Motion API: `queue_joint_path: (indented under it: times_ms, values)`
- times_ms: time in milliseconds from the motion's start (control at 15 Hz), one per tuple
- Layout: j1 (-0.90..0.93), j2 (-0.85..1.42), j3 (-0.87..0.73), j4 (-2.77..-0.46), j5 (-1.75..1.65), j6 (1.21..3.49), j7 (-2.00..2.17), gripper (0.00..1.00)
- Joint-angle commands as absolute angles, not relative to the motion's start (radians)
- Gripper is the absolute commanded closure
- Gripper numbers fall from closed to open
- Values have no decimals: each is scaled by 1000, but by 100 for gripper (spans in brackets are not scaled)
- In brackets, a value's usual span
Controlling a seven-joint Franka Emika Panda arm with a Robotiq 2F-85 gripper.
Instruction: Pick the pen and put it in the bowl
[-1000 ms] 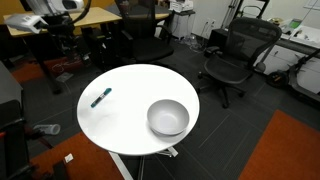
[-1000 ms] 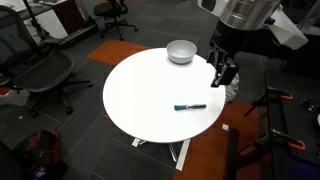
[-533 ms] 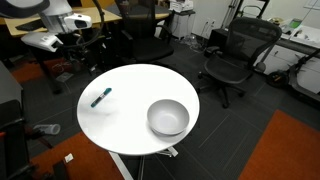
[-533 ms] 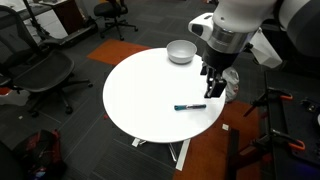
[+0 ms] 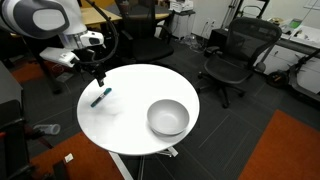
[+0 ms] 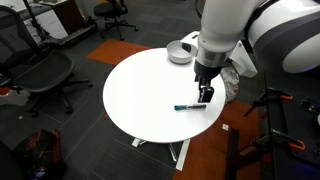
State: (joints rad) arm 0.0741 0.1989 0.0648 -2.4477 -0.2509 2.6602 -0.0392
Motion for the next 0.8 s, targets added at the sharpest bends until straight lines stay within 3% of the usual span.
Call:
queue_joint_path:
  times_ms: [0,733]
  values:
    - [84,264,44,-2399,-282,2686,-48,0]
    - [91,384,34,-2334,-276,2716,-58,0]
